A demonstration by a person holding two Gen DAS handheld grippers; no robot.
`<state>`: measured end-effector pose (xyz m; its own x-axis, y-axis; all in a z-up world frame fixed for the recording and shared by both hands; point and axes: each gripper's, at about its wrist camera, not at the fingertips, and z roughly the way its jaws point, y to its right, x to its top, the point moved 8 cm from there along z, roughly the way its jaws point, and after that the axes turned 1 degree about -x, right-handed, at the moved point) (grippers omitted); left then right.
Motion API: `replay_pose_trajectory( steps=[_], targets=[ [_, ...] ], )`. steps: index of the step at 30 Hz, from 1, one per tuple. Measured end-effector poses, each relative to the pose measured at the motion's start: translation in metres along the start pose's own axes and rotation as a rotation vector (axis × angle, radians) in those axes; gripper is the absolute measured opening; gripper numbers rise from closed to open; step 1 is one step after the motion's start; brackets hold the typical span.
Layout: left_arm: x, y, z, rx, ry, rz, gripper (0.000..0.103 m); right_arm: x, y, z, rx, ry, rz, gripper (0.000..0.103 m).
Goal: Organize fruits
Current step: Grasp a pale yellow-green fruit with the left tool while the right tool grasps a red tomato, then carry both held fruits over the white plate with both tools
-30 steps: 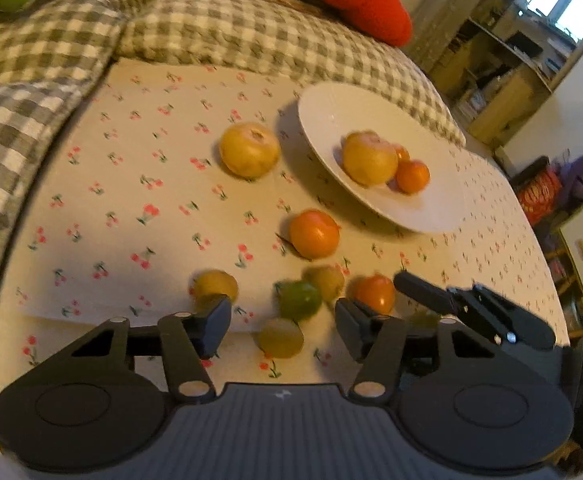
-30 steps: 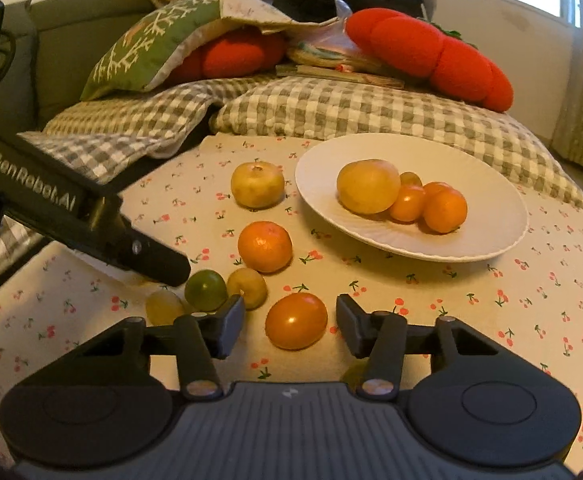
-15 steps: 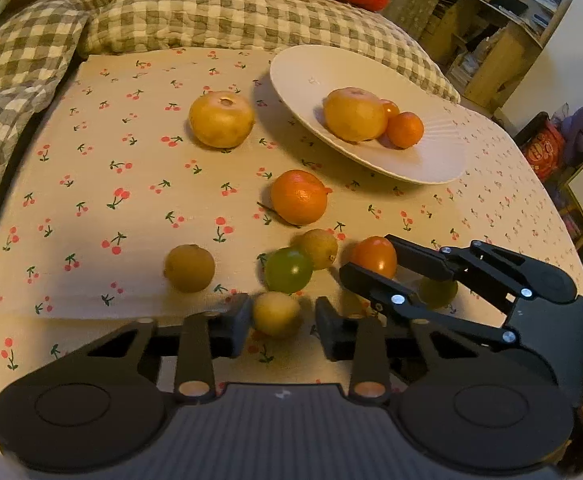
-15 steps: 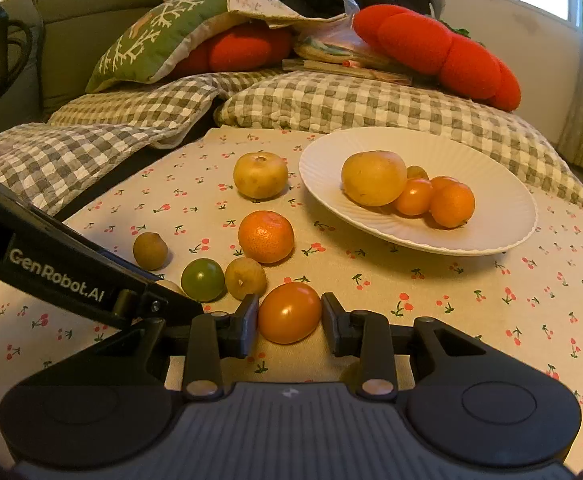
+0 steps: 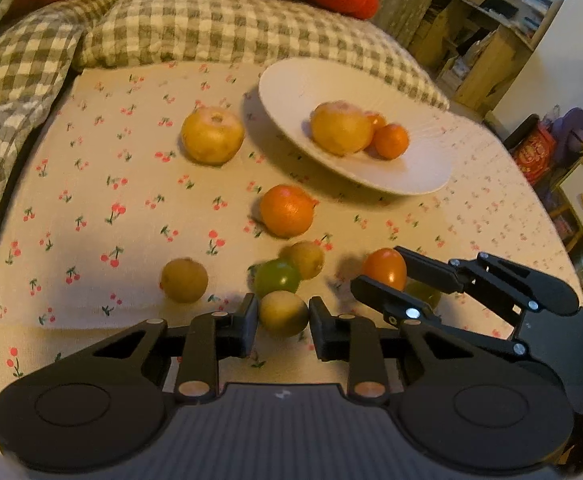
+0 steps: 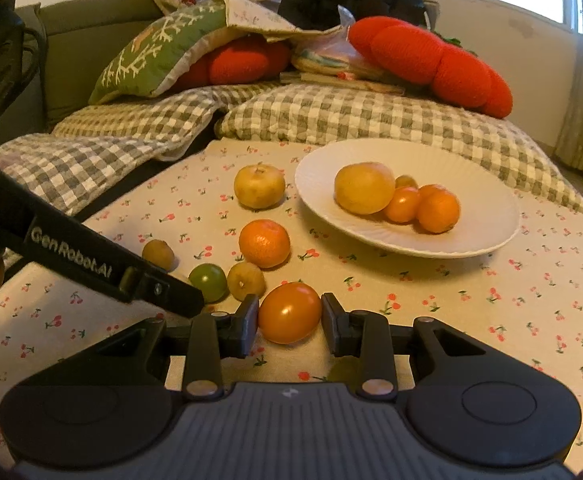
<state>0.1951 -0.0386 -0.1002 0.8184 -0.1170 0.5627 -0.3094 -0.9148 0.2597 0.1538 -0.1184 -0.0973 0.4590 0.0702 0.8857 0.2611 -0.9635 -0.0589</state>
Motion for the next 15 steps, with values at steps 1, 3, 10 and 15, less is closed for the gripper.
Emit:
replay_pose_trajectory(
  steps=[1, 3, 10, 15],
  targets=[
    [0.002, 0.001, -0.003, -0.005, 0.009, 0.001, 0.025, 0.002, 0.004, -0.005, -0.002, 0.009, 0.011, 0.03],
    [0.007, 0.001, -0.008, -0.012, 0.031, -0.001, 0.025, 0.005, 0.018, -0.014, -0.009, 0.028, 0.043, 0.03],
    [0.019, -0.006, -0.015, -0.006, 0.077, -0.035, 0.025, 0.012, 0.081, -0.043, -0.065, 0.081, 0.196, 0.03],
    [0.026, 0.01, -0.016, -0.017, 0.102, -0.007, 0.025, 0.006, 0.107, -0.052, -0.076, 0.093, 0.274, 0.03]
  ],
)
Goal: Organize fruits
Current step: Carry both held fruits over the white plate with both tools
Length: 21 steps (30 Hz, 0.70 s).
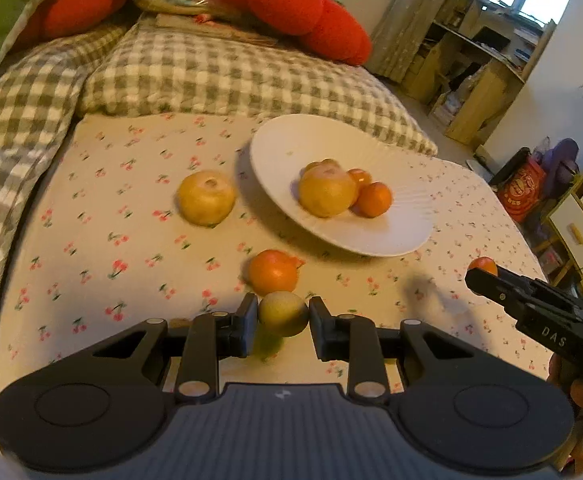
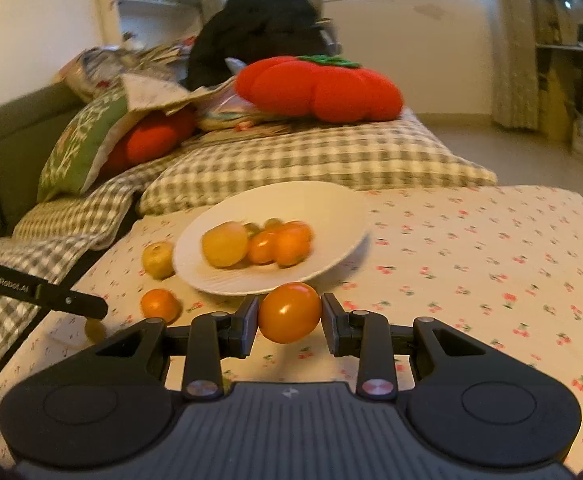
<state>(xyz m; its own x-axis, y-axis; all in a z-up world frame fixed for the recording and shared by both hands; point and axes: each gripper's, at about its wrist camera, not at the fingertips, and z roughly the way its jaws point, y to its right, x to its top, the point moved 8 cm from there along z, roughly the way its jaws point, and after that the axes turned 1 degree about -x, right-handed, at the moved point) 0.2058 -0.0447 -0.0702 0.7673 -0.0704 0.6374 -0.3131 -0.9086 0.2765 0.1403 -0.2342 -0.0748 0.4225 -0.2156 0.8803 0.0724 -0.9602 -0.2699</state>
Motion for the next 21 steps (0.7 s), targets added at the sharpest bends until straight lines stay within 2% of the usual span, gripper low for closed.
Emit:
replay_pose_trajectory(
  steps=[13, 18, 21],
  targets=[
    [0.041, 0.063, 0.042, -0.014, -0.016, 0.124, 0.025, 0.021, 0.018, 0.014, 0.023, 0.007, 0.032, 0.03],
    [0.045, 0.072, 0.067, 0.036, -0.057, 0.222, 0.025, 0.025, 0.016, 0.026, 0.042, 0.0, 0.003, 0.03],
    [0.049, 0.07, 0.076, 0.062, -0.065, 0.246, 0.025, 0.027, 0.009, 0.034, 0.052, -0.013, -0.056, 0.03]
  ],
)
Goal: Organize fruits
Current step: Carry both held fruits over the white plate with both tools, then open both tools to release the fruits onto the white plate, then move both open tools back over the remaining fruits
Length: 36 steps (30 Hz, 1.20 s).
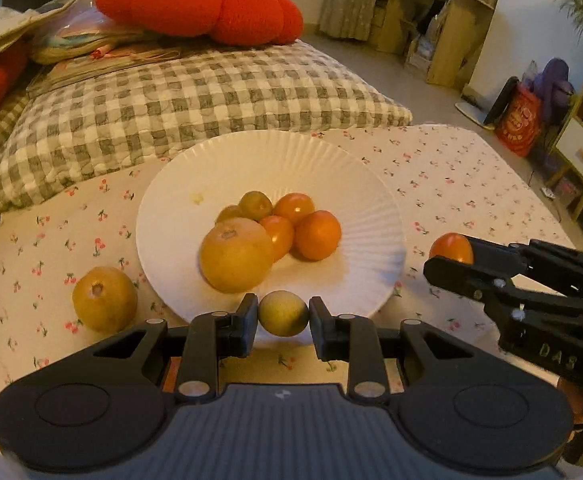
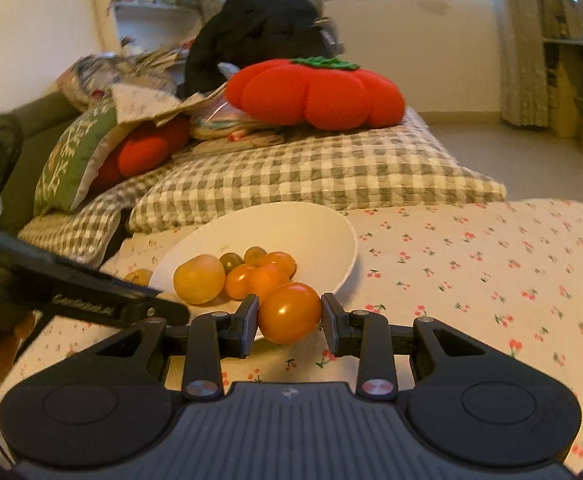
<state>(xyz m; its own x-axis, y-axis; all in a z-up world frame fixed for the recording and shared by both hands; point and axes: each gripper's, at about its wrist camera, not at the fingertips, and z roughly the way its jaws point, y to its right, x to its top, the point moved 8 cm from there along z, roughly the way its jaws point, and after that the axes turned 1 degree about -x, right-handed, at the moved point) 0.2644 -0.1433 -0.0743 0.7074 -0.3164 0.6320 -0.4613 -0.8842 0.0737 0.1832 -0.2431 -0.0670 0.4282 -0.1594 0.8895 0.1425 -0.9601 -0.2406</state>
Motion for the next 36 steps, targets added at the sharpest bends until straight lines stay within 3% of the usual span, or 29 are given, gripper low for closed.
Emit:
replay_pose_trajectory(
  steps=[12, 24, 31, 36],
  targets=[
    [0.003, 0.002, 0.022, 0.001, -0.007, 0.005, 0.025, 0.0, -0.02, 0.028, 0.011, -0.029, -0.146, 0.03],
    [0.0, -0.003, 0.021, -0.004, -0.004, -0.003, 0.026, -0.002, -0.021, 0.037, 0.01, -0.044, -0.131, 0.032],
    [-0.001, -0.011, 0.001, -0.02, 0.013, -0.029, 0.028, 0.003, -0.017, 0.023, -0.008, -0.018, -0.101, 0.033],
    [0.009, -0.038, -0.04, -0.029, 0.097, -0.087, 0.034, 0.004, -0.012, 0.008, -0.02, -0.002, -0.05, 0.035]
  ],
)
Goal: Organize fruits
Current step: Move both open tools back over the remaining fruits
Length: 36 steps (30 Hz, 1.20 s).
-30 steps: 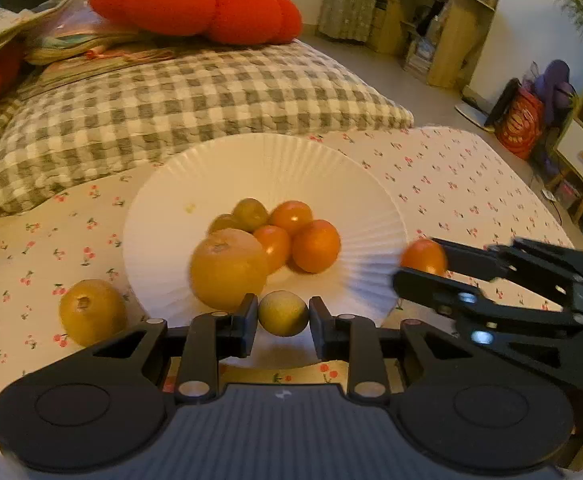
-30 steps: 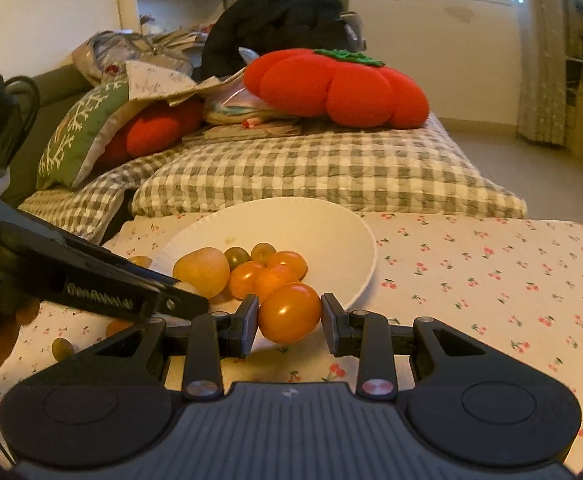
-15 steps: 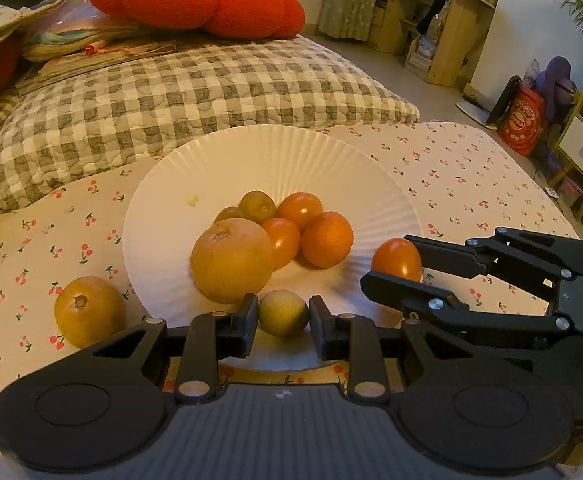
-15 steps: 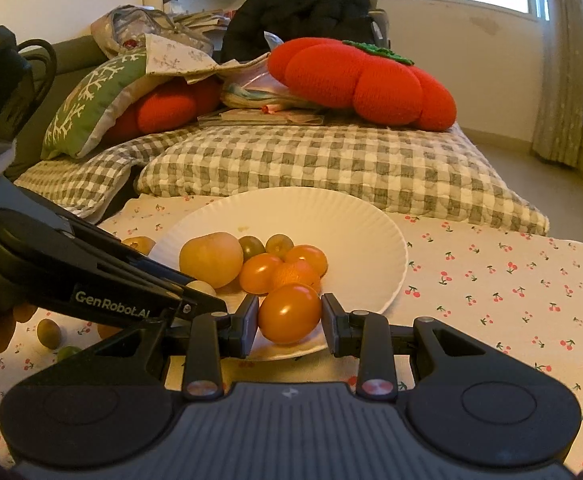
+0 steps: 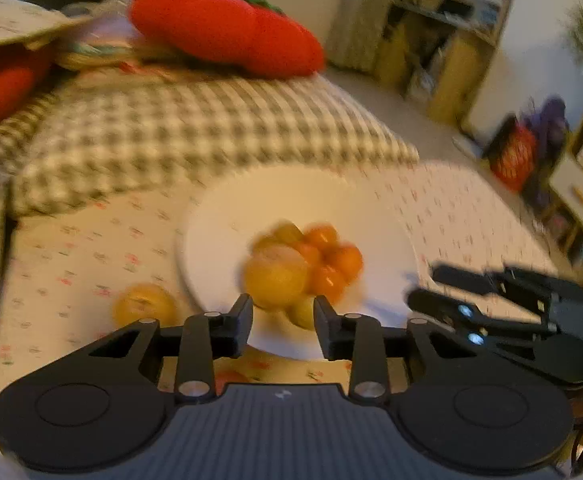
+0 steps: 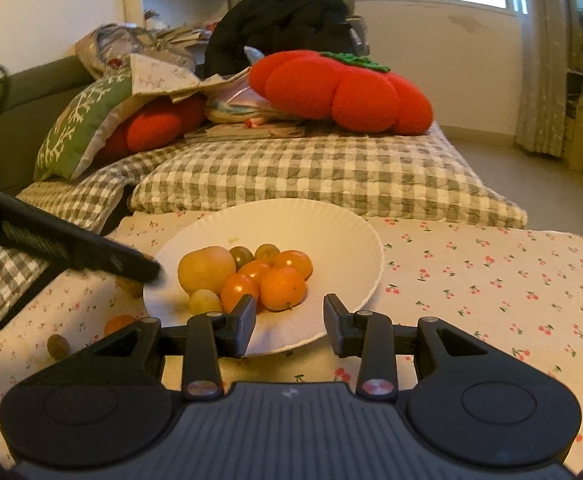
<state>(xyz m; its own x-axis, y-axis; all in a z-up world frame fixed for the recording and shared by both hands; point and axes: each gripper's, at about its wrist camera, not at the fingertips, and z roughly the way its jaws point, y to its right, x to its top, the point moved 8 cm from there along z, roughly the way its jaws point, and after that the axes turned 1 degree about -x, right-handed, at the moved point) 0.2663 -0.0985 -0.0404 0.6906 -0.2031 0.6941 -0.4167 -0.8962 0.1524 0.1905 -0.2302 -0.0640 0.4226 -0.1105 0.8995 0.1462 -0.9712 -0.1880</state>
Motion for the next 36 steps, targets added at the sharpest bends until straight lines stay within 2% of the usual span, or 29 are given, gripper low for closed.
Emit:
replay_pose_trajectory(
  steps=[4, 9, 19, 24, 26, 30, 32, 36],
  targets=[
    [0.003, -0.035, -0.025, 0.041, 0.046, -0.081, 0.036, -0.001, -0.001, -0.014, 0.003, 0.013, 0.051, 0.037],
    [-0.009, -0.064, -0.035, 0.086, 0.037, -0.156, 0.036, 0.001, -0.013, -0.028, 0.014, 0.031, 0.087, 0.04],
    [-0.026, -0.08, -0.05, 0.132, 0.027, -0.147, 0.047, -0.008, -0.068, -0.037, 0.087, 0.026, 0.067, 0.051],
    [-0.042, -0.08, -0.054, 0.129, -0.005, -0.114, 0.054, -0.044, -0.098, -0.05, 0.127, -0.018, 0.077, 0.054],
    [-0.048, -0.081, -0.053, 0.129, -0.017, -0.111, 0.055, -0.06, -0.111, -0.054, 0.118, -0.038, 0.042, 0.058],
    [-0.051, -0.089, -0.055, 0.133, -0.022, -0.125, 0.055, -0.08, -0.128, -0.047, 0.105, -0.087, 0.022, 0.059],
    [-0.051, -0.091, -0.057, 0.134, -0.02, -0.133, 0.055, -0.081, -0.136, -0.037, 0.103, -0.102, 0.012, 0.059],
    [-0.051, -0.096, -0.058, 0.134, -0.015, -0.139, 0.055, -0.07, -0.147, -0.022, 0.043, -0.066, -0.036, 0.059]
  ],
)
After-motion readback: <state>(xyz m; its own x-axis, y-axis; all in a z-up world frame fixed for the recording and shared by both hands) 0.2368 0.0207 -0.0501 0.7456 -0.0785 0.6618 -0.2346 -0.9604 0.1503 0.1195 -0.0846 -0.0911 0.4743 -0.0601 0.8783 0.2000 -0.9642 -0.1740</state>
